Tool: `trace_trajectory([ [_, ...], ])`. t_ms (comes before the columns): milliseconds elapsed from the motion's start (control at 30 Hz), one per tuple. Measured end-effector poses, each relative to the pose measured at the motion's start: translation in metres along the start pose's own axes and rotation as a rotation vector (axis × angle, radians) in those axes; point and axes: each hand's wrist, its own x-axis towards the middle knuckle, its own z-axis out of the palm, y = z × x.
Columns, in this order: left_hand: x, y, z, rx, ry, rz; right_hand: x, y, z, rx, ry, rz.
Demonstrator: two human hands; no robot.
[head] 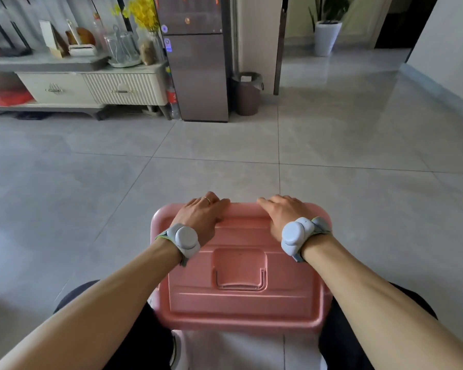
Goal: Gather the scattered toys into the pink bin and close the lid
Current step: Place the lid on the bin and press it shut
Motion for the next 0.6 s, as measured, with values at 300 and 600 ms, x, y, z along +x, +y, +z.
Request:
trace_trajectory([
  [300,0.051,-0.012,0.068,-0.084,-0.275,-0.148,0.049,0.026,0.049,0.023,-0.204,0.139],
  [600,0.090,-0.022,0.135,-0.061,-0.586,-0.245,0.082,0.046,0.108,0.070,-0.471,0.183],
])
